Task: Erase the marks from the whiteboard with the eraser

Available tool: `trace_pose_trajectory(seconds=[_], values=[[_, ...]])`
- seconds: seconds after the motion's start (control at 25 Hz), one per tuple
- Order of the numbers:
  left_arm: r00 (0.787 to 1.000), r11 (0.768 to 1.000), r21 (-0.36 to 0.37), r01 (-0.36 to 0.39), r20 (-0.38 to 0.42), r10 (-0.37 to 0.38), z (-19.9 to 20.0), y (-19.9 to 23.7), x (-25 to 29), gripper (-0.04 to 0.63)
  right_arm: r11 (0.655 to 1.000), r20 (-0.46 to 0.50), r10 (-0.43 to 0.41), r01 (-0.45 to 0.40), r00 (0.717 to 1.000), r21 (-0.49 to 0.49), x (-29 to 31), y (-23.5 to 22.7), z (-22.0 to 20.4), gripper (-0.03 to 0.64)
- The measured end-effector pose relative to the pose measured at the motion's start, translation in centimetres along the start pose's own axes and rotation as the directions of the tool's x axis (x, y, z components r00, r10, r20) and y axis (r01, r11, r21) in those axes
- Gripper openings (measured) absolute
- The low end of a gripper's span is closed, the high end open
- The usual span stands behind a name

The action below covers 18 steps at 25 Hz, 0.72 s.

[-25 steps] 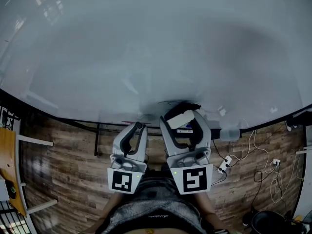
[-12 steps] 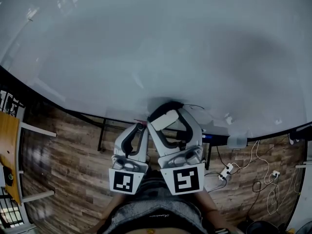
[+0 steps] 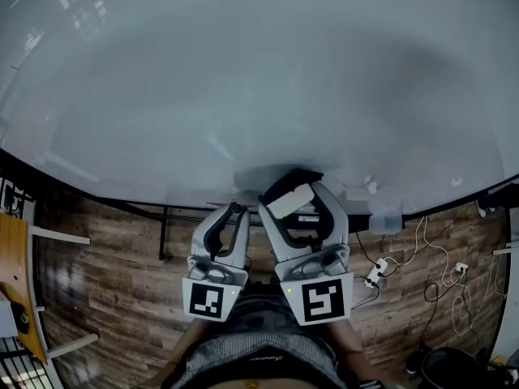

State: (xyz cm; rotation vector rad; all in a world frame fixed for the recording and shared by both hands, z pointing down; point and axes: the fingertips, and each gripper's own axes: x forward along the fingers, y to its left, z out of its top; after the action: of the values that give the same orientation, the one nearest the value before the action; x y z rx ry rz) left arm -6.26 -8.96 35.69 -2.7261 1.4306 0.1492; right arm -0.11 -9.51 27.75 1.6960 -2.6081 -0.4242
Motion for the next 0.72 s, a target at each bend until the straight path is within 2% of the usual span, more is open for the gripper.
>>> trace_pose_trajectory(seconds=[0.2,0.4,0.48,0.72], values=[[0.999,0.999,-0.007,0.047,0.004,-0.047,0.1,-1.2,0.9,0.071,0.995,-0.007,-0.100,0.100,0.995,0.001,-1.7,-2.9,-0.4,0.259],[0.998,0.998,-0.008,0.064,0.006,-0.064,0.2,-1.4,1.1,0.071,0.992,0.005,-0.123,0.123,0.992,0.018,-1.7,-3.0,-0.3,0.260],[0.998,0.998,-0.006,0.061,0.004,-0.061,0.1,-1.3,1.1,0.071,0.994,0.009,-0.111,0.110,0.994,0.024,-1.4,-2.6,-0.4,0.261],[1.000,1.000,-0.005,0.010,0.001,-0.010,0.1,-0.3,0.4,0.071,0.999,0.026,-0.008,0.006,1.000,0.047,0.0,0.2,-0.5,0.261]])
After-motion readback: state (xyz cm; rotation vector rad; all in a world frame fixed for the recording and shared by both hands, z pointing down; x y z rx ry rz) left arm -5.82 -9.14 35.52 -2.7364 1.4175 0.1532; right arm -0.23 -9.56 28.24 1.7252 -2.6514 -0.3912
